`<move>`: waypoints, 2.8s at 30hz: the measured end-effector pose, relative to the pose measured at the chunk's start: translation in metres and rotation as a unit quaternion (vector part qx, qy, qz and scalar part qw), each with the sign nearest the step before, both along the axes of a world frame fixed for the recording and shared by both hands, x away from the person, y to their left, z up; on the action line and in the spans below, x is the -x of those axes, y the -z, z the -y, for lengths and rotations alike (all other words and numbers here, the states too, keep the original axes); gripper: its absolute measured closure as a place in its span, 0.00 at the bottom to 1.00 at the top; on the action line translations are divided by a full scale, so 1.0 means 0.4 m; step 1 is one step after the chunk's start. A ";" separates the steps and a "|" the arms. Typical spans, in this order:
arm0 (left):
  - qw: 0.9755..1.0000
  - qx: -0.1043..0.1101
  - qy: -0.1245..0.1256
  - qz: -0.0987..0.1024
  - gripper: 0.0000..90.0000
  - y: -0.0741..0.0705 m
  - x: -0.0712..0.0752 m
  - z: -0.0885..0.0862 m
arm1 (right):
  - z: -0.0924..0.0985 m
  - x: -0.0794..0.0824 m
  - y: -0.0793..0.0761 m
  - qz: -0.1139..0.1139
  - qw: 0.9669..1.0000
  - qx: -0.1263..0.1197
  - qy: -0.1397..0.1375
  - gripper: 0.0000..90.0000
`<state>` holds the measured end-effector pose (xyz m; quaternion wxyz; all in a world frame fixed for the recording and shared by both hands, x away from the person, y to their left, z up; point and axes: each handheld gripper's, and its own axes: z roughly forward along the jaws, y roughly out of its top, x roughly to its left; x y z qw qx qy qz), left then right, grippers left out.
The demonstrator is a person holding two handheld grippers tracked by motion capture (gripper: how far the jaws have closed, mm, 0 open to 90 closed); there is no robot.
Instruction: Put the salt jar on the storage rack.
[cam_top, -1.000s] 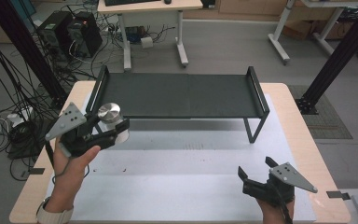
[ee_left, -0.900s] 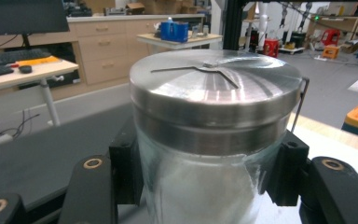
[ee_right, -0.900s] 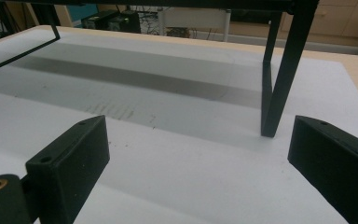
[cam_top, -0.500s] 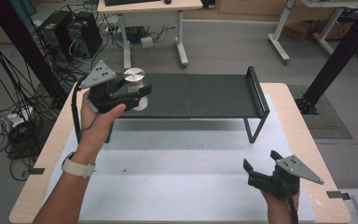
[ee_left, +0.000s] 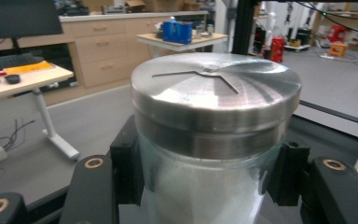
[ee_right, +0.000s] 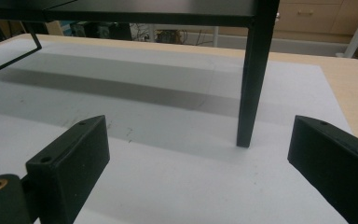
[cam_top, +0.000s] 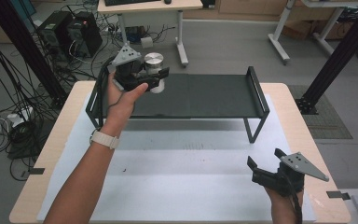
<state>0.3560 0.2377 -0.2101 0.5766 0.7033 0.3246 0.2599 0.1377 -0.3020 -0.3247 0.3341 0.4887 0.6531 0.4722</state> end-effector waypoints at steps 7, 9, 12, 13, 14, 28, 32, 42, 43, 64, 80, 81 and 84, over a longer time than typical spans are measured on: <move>1.000 0.000 0.002 0.005 0.47 0.048 -0.040 0.018 | 0.010 0.005 0.008 -0.004 1.000 -0.006 0.006 0.05; 1.000 -0.003 0.001 0.008 0.47 0.055 -0.044 0.024 | 0.012 0.008 0.011 -0.005 1.000 -0.008 0.009 0.05; 1.000 -0.005 0.000 -0.001 0.47 0.077 -0.061 0.041 | 0.014 0.013 0.013 -0.005 1.000 -0.008 0.010 0.05; 1.000 -0.006 0.000 -0.005 0.47 0.082 -0.066 0.044 | 0.014 0.015 0.013 -0.006 1.000 -0.008 0.011 0.05; 1.000 -0.006 0.000 -0.005 0.47 0.082 -0.066 0.044 | 0.014 0.015 0.013 -0.006 1.000 -0.008 0.011 0.05; 1.000 -0.010 -0.006 -0.023 0.47 0.130 -0.087 0.049 | 0.012 0.024 0.010 -0.007 1.000 -0.007 0.016 0.05; 1.000 -0.008 -0.006 -0.019 0.47 0.136 -0.085 0.050 | 0.009 0.022 0.010 -0.007 1.000 -0.007 0.015 0.05; 0.999 -0.005 -0.035 0.000 0.18 0.134 -0.031 0.057 | 0.005 0.020 0.014 -0.007 1.000 -0.007 0.013 0.05; 0.999 -0.001 -0.041 0.006 0.15 0.134 -0.008 0.050 | 0.003 0.019 0.015 -0.008 1.000 -0.007 0.013 0.05; 0.996 0.026 -0.077 0.025 0.00 0.151 0.186 -0.090 | -0.043 0.001 0.010 -0.004 1.000 -0.003 -0.013 0.05; 0.995 0.048 -0.080 0.037 0.01 0.266 0.406 -0.179 | -0.059 0.007 0.030 -0.008 1.000 -0.015 -0.022 0.05; 0.995 0.040 -0.080 0.038 0.01 0.273 0.416 -0.181 | -0.059 0.005 0.032 -0.009 1.000 -0.015 -0.025 0.05; 0.996 0.029 -0.082 0.033 0.01 0.292 0.441 -0.188 | -0.062 0.005 0.040 -0.007 0.999 -0.022 -0.027 0.04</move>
